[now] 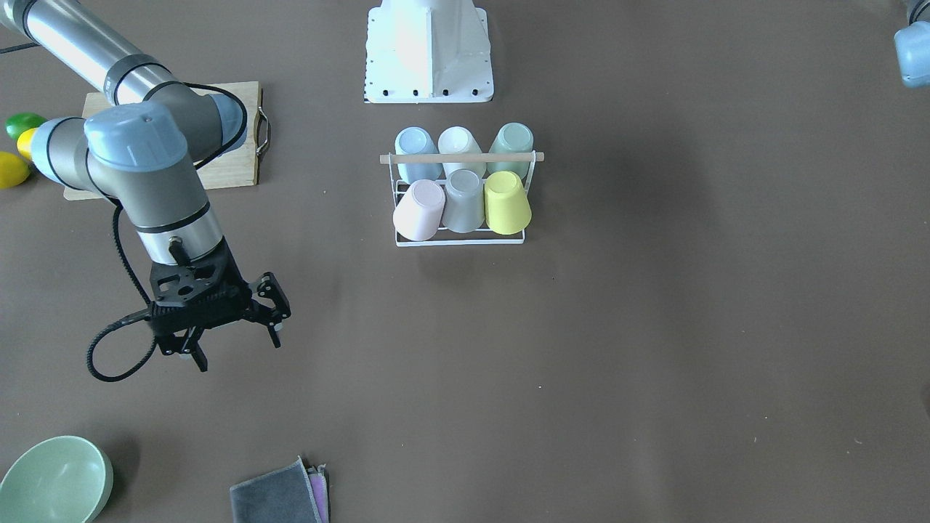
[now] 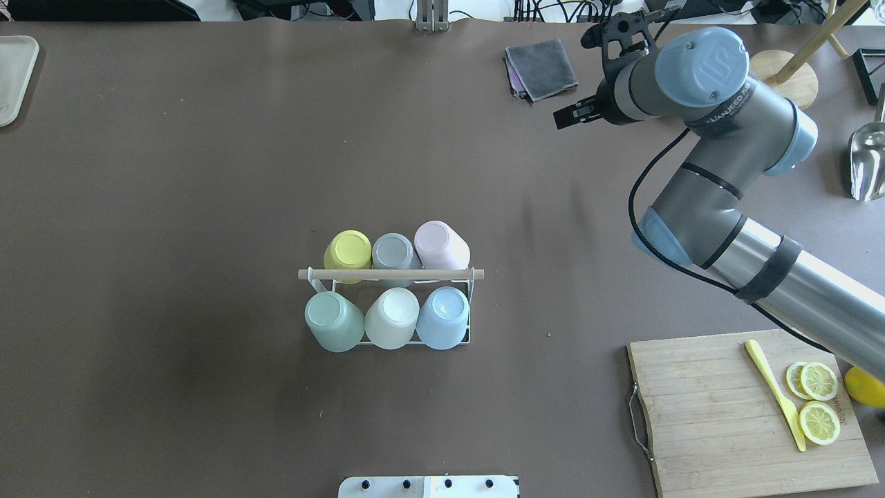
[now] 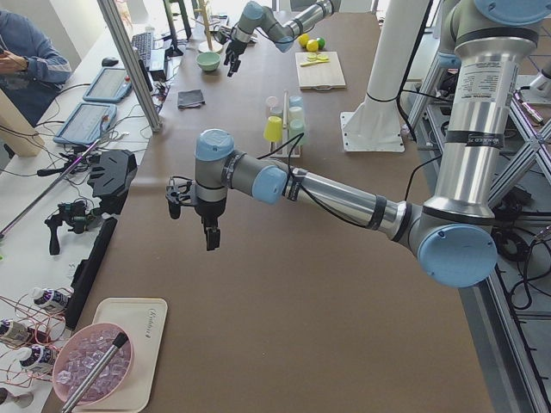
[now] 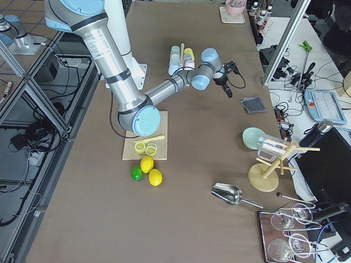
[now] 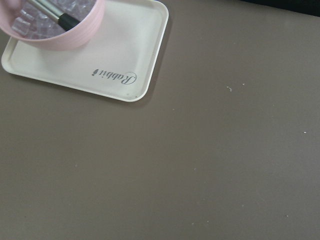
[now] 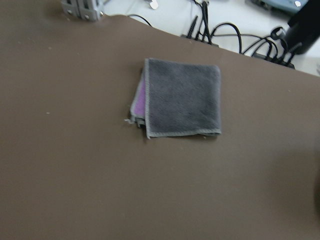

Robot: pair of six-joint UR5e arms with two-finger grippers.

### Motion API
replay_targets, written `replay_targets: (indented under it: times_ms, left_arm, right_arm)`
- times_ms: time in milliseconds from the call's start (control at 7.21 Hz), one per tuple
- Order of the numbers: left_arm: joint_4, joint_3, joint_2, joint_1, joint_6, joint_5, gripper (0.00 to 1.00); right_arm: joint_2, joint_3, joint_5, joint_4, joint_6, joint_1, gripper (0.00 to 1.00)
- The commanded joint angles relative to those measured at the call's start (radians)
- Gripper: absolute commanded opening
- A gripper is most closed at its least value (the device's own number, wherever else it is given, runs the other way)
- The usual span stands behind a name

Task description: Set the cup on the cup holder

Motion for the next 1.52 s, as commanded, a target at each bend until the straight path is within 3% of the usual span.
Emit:
replay_targets:
  times_ms: [0, 139, 277, 416, 554, 832, 1109, 1386]
  left_arm:
    - [0.009, 0.013, 0.065, -0.069, 0.197, -0.011, 0.97]
    - [0.009, 0.046, 0.075, -0.104, 0.332, -0.009, 0.97]
    - [0.009, 0.074, 0.076, -0.134, 0.375, -0.011, 0.97]
    - [0.007, 0.103, 0.076, -0.157, 0.478, -0.011, 0.98]
    - [0.006, 0.138, 0.076, -0.183, 0.584, -0.014, 0.97]
    - [0.005, 0.157, 0.075, -0.186, 0.601, -0.095, 0.97]
    - [0.007, 0.169, 0.073, -0.185, 0.598, -0.199, 0.97]
    - [0.019, 0.183, 0.072, -0.185, 0.595, -0.21, 0.97]
  right_arm:
    - [-0.107, 0.161, 0.119, -0.321, 0.002, 0.113, 1.0]
    - [-0.155, 0.241, 0.134, -0.438, -0.001, 0.154, 1.0]
    - [-0.156, 0.295, 0.224, -0.586, -0.004, 0.214, 1.0]
    - [-0.17, 0.325, 0.295, -0.676, -0.024, 0.28, 1.0]
    - [-0.227, 0.329, 0.345, -0.694, -0.138, 0.362, 1.0]
    - [-0.378, 0.331, 0.398, -0.683, -0.419, 0.51, 1.0]
    - [-0.52, 0.301, 0.418, -0.647, -0.599, 0.578, 1.0]
    - [-0.629, 0.157, 0.531, -0.404, -0.633, 0.622, 1.0]
